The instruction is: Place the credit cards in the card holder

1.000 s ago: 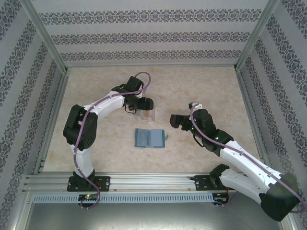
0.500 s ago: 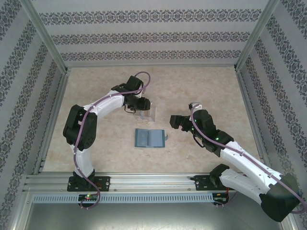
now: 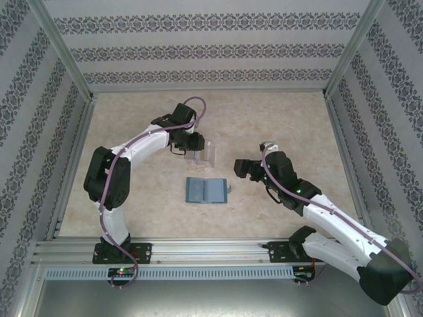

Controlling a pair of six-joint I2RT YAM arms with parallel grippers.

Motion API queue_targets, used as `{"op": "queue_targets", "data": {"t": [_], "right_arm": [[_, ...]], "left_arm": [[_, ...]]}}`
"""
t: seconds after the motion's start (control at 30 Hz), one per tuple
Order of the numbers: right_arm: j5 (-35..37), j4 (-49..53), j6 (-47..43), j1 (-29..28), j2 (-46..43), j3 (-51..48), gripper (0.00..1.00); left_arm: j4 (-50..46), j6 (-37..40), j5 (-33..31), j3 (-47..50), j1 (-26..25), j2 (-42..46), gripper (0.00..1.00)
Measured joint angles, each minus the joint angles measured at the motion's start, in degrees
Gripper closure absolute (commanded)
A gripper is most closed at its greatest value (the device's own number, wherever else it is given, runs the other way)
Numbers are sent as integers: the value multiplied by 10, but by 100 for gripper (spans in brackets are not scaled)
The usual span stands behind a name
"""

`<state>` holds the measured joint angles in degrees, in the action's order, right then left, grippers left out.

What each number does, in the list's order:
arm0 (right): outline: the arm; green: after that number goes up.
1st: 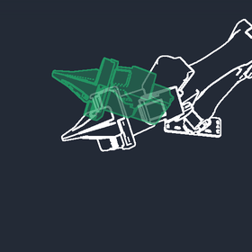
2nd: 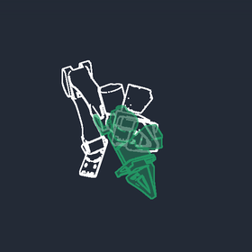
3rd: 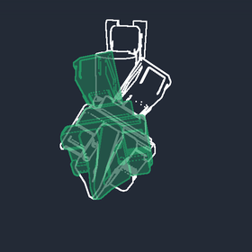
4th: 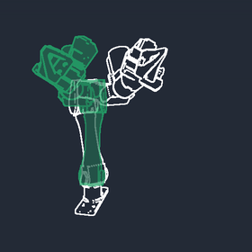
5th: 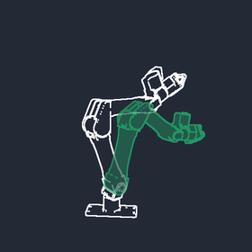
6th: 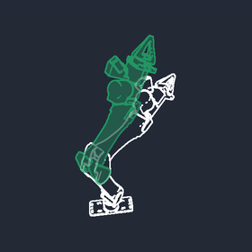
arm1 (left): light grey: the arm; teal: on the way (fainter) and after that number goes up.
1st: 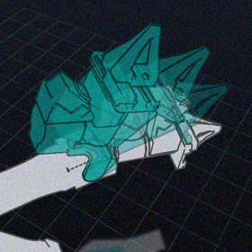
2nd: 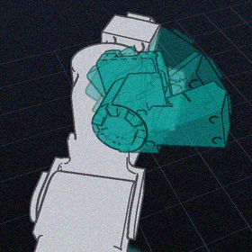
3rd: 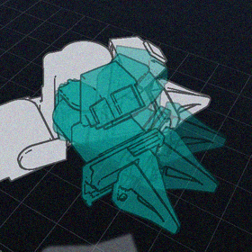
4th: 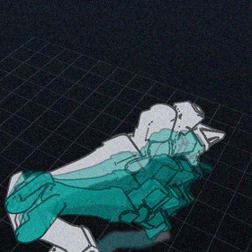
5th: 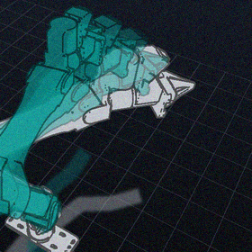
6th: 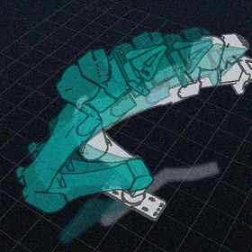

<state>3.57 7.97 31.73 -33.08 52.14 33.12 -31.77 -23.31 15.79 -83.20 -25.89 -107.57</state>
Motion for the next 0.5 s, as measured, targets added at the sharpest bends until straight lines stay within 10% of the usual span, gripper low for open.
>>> {"op": "queue_targets", "data": {"t": [0.2,0.5], "right_arm": [[0,0,0,0,0,0,2],[0,0,0,3,6,0,2]], "left_arm": [[0,1,-14,0,0,0,90],[-2,0,-28,1,0,0,100]]}}
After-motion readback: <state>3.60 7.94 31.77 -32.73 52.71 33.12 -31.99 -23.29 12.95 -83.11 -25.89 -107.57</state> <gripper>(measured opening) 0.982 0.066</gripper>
